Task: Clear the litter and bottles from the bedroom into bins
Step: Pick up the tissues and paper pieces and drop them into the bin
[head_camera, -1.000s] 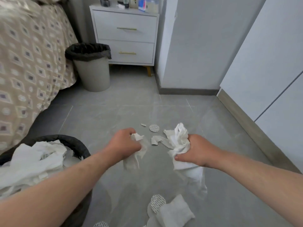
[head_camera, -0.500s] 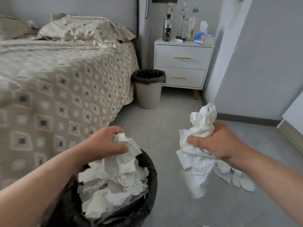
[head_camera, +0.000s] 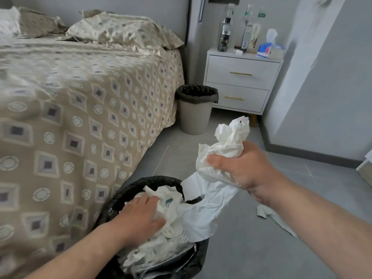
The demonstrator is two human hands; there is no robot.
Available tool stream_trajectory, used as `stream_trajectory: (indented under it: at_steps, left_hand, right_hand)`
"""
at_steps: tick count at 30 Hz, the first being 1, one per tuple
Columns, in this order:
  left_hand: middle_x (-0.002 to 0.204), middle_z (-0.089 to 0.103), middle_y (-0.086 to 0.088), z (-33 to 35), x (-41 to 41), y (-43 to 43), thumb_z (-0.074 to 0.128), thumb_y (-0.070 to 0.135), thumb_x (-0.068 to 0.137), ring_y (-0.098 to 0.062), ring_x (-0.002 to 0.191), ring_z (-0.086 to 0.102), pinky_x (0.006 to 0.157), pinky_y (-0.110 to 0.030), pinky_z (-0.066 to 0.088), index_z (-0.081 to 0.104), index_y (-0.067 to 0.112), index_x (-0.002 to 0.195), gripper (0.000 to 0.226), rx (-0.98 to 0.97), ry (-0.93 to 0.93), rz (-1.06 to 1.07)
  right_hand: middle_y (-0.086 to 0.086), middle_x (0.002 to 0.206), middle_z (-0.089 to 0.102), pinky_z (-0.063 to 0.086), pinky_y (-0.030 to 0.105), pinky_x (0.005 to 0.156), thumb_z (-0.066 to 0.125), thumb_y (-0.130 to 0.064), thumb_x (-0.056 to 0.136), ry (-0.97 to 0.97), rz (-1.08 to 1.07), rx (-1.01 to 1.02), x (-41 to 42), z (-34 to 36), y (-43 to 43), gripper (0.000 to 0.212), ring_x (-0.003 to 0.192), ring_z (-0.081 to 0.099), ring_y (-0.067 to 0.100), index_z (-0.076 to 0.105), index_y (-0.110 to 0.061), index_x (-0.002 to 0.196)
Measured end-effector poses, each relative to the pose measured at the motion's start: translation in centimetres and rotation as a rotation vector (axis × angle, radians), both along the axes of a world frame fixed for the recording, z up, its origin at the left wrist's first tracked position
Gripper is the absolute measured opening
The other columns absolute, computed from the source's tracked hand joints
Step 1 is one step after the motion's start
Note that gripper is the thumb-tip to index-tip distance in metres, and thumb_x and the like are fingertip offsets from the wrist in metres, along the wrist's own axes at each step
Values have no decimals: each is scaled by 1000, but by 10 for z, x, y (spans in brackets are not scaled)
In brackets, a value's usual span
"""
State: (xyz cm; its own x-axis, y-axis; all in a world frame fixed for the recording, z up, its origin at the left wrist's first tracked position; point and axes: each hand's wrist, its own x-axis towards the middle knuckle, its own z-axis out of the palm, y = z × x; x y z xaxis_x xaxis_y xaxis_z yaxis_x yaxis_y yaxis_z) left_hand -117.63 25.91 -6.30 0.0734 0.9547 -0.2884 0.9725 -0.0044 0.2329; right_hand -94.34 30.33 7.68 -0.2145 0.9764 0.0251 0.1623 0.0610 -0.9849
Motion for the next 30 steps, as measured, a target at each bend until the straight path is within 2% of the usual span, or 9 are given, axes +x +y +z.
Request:
stream_trajectory:
  at_steps: [4, 6, 9, 11, 15, 20, 23, 26, 30]
  left_hand:
    - [149, 22, 11, 11, -14, 2, 28, 77, 72, -15, 140, 19, 115, -37, 21, 12, 29, 150, 92, 202, -88, 74]
    - [142, 27, 18, 16, -30, 12, 27, 76, 74, -9, 135, 27, 114, -36, 24, 21, 37, 147, 83, 228, -402, 189]
    - [145, 43, 1, 22, -39, 16, 39, 64, 90, -12, 127, 46, 105, -22, 39, 42, 30, 137, 58, 110, -1068, 485]
    - [144, 45, 2, 19, -43, 4, 34, 82, 77, -13, 136, 39, 113, -29, 27, 48, 33, 128, 72, 116, -1179, 473]
    - [138, 48, 11, 18, -44, -18, 29, 101, 46, -3, 131, 39, 115, -32, 21, 53, 41, 110, 91, 150, -1260, 437]
    - [138, 50, -2, 16, -38, -4, 15, 62, 95, -8, 121, 47, 102, -23, 32, 51, 19, 123, 63, 200, -1261, 539]
    - [134, 52, -5, 11, -39, 0, 11, 54, 98, -6, 112, 53, 87, -18, 40, 50, 14, 126, 62, 231, -1311, 589]
    - [135, 52, -7, 11, -38, 3, 13, 61, 95, -13, 123, 48, 98, -25, 35, 53, 18, 120, 64, 261, -1346, 594]
    - [123, 58, 1, 10, -39, 0, 17, 68, 83, -6, 117, 51, 104, -27, 34, 58, 28, 105, 61, 274, -1332, 553]
  right_hand:
    - [8, 87, 76, 60, 33, 72, 78, -9, 76, 3, -6, -14, -5, -10, 4, 17, 81, 74, 21, 72, -6, 92]
    - [9, 86, 76, 61, 35, 72, 77, -8, 77, 24, -4, -23, -8, -13, 4, 14, 81, 74, 22, 72, -5, 90]
    - [9, 84, 76, 59, 30, 61, 77, -8, 77, 71, -12, -47, -15, -20, 7, 14, 79, 74, 22, 71, -3, 90]
    - [8, 86, 76, 58, 30, 62, 77, -8, 78, 92, -29, -51, -23, -26, 6, 18, 80, 74, 22, 70, -3, 94]
    - [5, 89, 76, 60, 38, 70, 77, -9, 78, 116, -48, -65, -46, -43, 0, 23, 81, 74, 20, 67, -10, 99]
    - [-2, 92, 73, 59, 31, 74, 76, -10, 78, 65, 3, -117, -90, -80, -18, 26, 84, 71, 16, 64, -20, 98]
    - [-15, 93, 66, 53, 24, 78, 72, -18, 79, -217, 149, -24, -106, -104, -28, 26, 90, 64, 7, 58, -30, 99]
    - [-3, 112, 57, 49, 36, 89, 66, -35, 78, -631, 228, 50, -114, -125, -28, 43, 106, 55, 19, 50, -22, 116]
    - [2, 115, 49, 44, 33, 79, 64, -39, 80, -704, 295, -46, -116, -142, -26, 47, 105, 51, 23, 44, -19, 119]
